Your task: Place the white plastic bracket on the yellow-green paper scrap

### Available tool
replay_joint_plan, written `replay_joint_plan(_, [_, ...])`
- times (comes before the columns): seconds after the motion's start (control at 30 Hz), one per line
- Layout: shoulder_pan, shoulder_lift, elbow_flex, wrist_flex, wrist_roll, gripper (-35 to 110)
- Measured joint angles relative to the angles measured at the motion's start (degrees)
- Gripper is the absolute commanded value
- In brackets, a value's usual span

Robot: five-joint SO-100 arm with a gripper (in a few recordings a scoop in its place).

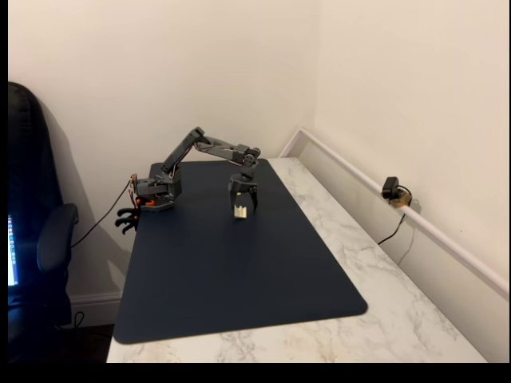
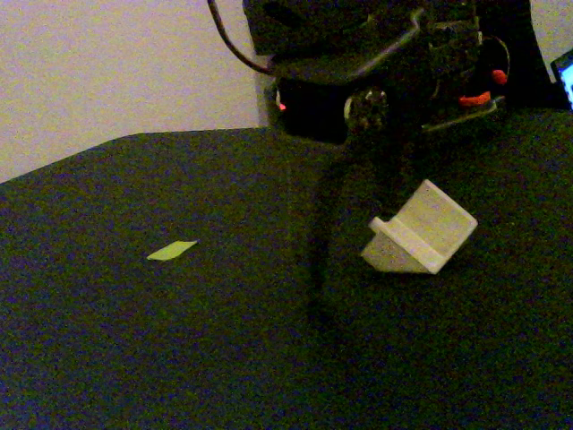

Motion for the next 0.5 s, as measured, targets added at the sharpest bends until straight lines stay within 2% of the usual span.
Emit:
replay_joint_plan(0.3, [-4.39,-2.37,-6.33,2.90,2.72,36])
replay_joint_plan(0.43, [-5.71,-2.46,-6.33,2.90,4.22,28])
replay_joint_plan(0.5, [-5.71,-2.46,-6.33,2.90,4.48,17])
